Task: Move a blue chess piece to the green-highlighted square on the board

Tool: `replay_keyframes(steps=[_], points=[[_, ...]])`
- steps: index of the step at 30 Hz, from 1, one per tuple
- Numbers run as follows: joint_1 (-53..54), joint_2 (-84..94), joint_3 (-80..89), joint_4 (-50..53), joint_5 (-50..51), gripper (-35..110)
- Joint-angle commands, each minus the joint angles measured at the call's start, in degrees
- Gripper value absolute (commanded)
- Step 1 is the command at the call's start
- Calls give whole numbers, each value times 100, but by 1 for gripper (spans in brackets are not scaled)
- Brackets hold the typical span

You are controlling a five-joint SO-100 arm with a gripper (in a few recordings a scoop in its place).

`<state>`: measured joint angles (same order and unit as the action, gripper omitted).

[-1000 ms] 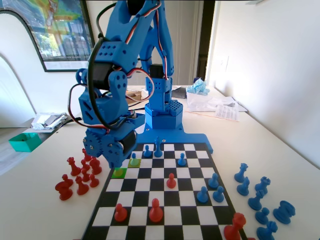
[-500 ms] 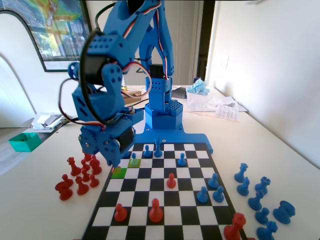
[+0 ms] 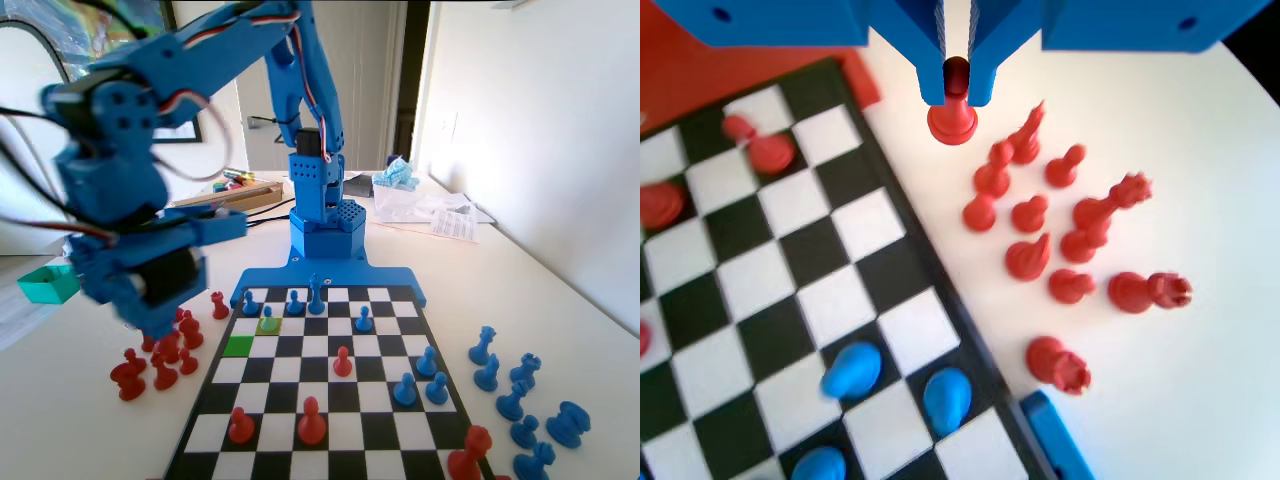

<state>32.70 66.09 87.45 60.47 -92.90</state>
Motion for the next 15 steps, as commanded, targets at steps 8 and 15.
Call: replay_keyframes(steps=[8, 15], points=[[176, -694, -1081, -176, -97, 1], [79, -712, -536, -765, -176, 1]])
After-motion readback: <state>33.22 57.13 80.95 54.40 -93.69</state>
